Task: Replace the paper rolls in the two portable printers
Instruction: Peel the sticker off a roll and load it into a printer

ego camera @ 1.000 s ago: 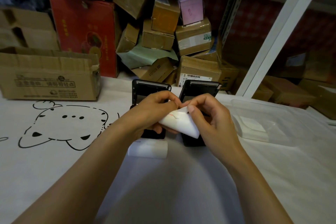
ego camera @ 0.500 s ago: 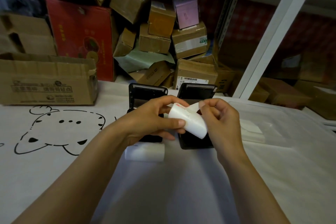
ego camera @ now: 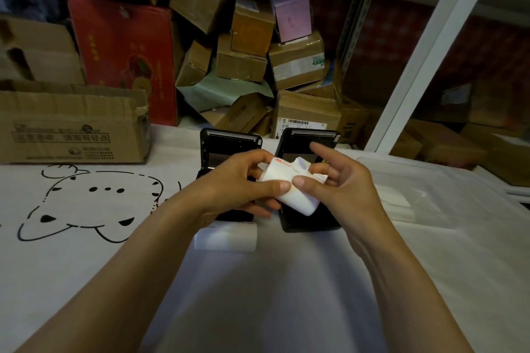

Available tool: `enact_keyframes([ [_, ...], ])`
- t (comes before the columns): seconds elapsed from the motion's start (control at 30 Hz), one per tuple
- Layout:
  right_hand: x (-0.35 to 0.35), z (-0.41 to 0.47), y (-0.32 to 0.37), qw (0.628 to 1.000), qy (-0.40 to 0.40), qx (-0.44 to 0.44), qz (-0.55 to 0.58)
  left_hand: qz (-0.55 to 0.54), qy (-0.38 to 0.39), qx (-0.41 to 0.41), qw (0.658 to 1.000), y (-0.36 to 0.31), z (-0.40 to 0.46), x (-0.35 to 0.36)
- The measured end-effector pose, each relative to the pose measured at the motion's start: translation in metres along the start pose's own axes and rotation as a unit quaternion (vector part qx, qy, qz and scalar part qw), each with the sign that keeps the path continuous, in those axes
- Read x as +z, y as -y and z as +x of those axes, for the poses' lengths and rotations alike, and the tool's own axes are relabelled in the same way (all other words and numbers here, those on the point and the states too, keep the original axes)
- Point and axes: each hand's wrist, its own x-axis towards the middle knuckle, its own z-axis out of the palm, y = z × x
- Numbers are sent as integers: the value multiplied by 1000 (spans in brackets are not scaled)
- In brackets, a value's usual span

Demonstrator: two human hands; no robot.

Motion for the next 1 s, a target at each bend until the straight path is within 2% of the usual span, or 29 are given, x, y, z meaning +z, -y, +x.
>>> enact_keyframes([
  [0.2, 0, 0, -1, 999, -27, 21, 17, -6, 27, -13, 1000, 1, 0, -3],
  [0.3, 0, -1, -2, 996, -42, 44, 62, 8, 4, -15, 1000, 0, 0, -1],
  [0.47, 6, -2, -2, 974, -29, 105, 198, -19, -58, -2, 998, -2, 3, 3],
  [0.57, 16, -2, -7, 950, -47, 148, 270, -70, -96, -13, 993, 1, 6, 10],
  [0.67, 24, -3, -9, 933, -59, 171, 310, -163, -72, -34, 983, 1, 7, 19],
  [0.83, 30, -4, -11, 919, -131, 175, 329, -196, -3, -27, 980, -1, 4, 24],
  [0.9, 30, -4, -11, 922, -137, 173, 317, -183, -11, -24, 983, 1, 4, 23],
  [1.0, 23, -3, -11, 953, -125, 157, 229, -183, -46, -26, 982, 3, 7, 21],
])
